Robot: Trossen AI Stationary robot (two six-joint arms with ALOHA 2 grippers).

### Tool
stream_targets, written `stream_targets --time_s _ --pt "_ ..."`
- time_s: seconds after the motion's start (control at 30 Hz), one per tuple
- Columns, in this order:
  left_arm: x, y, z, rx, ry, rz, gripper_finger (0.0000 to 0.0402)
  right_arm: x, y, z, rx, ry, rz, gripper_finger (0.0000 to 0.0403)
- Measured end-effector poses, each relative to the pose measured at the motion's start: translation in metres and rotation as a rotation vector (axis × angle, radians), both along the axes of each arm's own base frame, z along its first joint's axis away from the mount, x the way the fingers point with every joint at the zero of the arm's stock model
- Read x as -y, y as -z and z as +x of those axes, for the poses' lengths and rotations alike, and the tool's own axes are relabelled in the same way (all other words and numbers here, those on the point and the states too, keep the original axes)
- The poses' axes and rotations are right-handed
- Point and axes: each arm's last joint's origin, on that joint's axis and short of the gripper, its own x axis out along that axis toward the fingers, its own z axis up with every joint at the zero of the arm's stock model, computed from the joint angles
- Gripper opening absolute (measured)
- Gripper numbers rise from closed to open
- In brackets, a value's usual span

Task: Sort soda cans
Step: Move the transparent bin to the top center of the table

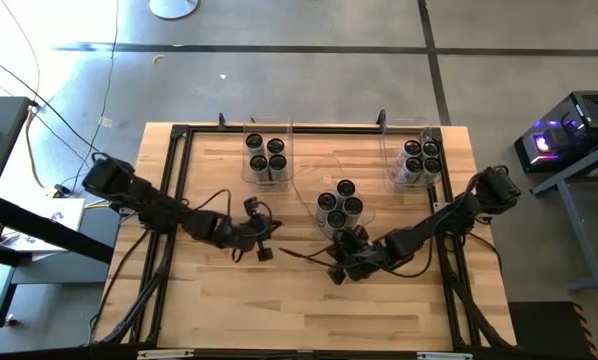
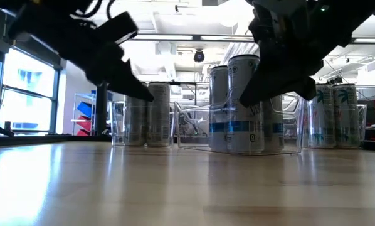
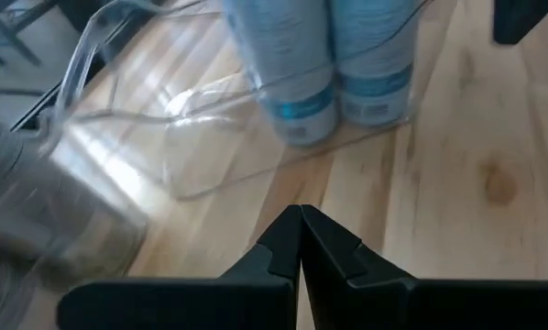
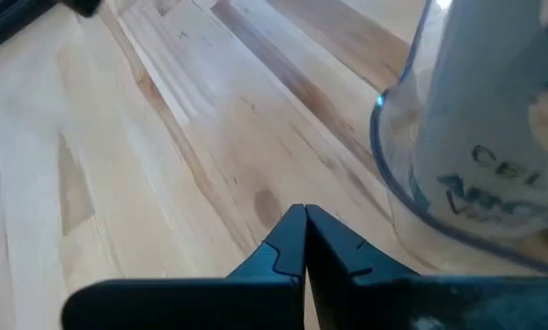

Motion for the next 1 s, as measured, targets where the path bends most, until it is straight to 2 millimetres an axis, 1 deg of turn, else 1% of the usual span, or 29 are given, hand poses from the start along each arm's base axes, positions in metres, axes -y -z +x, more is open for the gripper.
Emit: stream_targets --time_s 0.07,0.2,0.33,0.43,0.57,0.7,0.83,1.0 --pt "-0.005 0.005 -0.004 0.001 -0.017 -0.004 0.0001 0.000 0.000 0.001 0.011 0.001 -0.016 0.0000" --pt "-0.023 0.019 0.001 0.041 -0.075 -0.025 0.0000 0.001 0.001 0.001 0.005 0.004 -0.027 0.0000" --pt "-0.039 0.037 0.016 0.060 -0.097 0.005 0.0000 -0.006 0.001 -0.003 0.004 -0.008 -0.010 0.0000" --pt "-0.052 0.052 0.033 0.039 -0.084 -0.018 0.0000 -0.014 0.002 -0.007 -0.009 -0.030 0.032 0.0000" --pt "-0.068 0.067 0.057 0.011 -0.106 -0.034 0.0000 -0.027 0.005 -0.016 -0.059 -0.067 0.113 0.0000" --pt "-0.078 0.075 0.073 0.001 -0.129 -0.026 0.0000 -0.036 0.010 -0.029 -0.131 -0.047 0.140 0.0000" --pt "-0.087 0.076 0.081 0.000 -0.133 -0.019 0.0000 -0.036 0.015 -0.040 -0.209 0.018 0.141 0.0000" --pt "-0.090 0.074 0.083 0.009 -0.137 -0.006 0.0000 -0.029 0.016 -0.040 -0.204 0.064 0.072 0.0000"
